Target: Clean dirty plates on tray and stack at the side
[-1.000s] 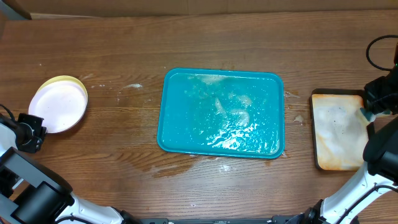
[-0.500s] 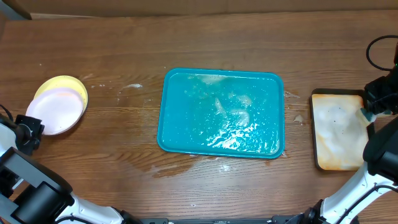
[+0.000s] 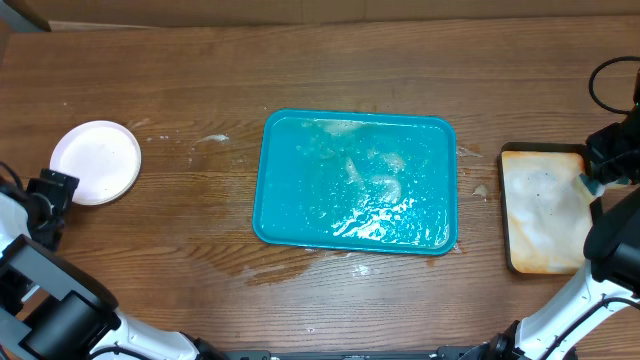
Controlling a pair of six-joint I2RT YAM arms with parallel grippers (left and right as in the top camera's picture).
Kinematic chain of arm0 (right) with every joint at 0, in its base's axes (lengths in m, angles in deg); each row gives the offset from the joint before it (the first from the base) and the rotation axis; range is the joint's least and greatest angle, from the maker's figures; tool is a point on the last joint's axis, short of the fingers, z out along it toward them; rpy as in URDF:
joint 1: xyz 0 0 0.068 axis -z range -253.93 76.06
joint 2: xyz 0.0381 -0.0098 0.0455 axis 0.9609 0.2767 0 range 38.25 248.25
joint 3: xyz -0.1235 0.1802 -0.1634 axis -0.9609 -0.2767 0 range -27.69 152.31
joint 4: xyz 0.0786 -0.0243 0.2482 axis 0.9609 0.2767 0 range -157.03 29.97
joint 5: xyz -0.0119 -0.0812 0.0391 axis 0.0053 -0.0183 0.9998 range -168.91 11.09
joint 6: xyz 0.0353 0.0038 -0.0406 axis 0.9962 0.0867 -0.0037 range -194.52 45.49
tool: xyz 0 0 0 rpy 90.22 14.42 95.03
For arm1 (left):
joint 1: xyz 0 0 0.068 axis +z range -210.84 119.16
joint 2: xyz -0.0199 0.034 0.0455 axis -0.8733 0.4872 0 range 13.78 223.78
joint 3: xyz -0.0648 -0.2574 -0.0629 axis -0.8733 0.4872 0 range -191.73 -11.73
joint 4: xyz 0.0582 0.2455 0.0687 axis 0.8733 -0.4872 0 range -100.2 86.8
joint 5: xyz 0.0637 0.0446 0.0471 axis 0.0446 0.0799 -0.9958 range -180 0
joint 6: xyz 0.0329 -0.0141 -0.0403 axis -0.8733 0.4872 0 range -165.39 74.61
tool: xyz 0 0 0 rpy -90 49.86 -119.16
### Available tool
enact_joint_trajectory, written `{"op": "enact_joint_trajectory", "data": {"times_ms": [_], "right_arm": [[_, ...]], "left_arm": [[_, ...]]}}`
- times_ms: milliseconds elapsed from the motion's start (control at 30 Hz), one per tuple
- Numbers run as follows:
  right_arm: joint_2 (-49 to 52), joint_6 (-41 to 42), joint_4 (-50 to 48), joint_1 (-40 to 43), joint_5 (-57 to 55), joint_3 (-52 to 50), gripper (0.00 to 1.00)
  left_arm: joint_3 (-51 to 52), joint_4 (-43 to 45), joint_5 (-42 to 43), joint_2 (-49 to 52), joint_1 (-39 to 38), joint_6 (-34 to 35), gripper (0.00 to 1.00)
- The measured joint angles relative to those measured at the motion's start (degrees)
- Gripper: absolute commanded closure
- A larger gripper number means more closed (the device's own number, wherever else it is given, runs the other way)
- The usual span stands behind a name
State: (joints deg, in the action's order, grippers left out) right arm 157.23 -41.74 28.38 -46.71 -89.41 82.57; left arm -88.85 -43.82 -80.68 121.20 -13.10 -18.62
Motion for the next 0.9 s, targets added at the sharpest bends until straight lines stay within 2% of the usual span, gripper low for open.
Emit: {"op": "enact_joint_trajectory", "data": {"times_ms": [233,333,500,633,900], "right_arm": [[0.00,-0.72,-0.63,0.00,-0.44,0.00,0.96],[0.00,-1.11,-1.22,0.00,-0.66,0.00,0.96],[-1.03,-1.31,-3.41,0.00,-0.87,0.00,0.96],[-4.87,-1.57,-5.27,-0.44,-0.85,0.00,0.96],[-15.26,-2.40,-5.01,-5.33,-0.39,0.00,0.96]], "left_arm": [[-9.81,-7.41,2.97,0.02,-9.25,-2.99,0.00],[-18.34,-13.70,2.21,0.09,-16.28,-5.88,0.00],[-29.03,-18.84,0.46,0.07,-29.35,-12.13,0.00],[-30.56,-21.44,-0.04,0.07,-39.47,-16.44,0.00],[-30.56,-25.09,-1.49,0.07,-54.90,-18.86,0.00]]}}
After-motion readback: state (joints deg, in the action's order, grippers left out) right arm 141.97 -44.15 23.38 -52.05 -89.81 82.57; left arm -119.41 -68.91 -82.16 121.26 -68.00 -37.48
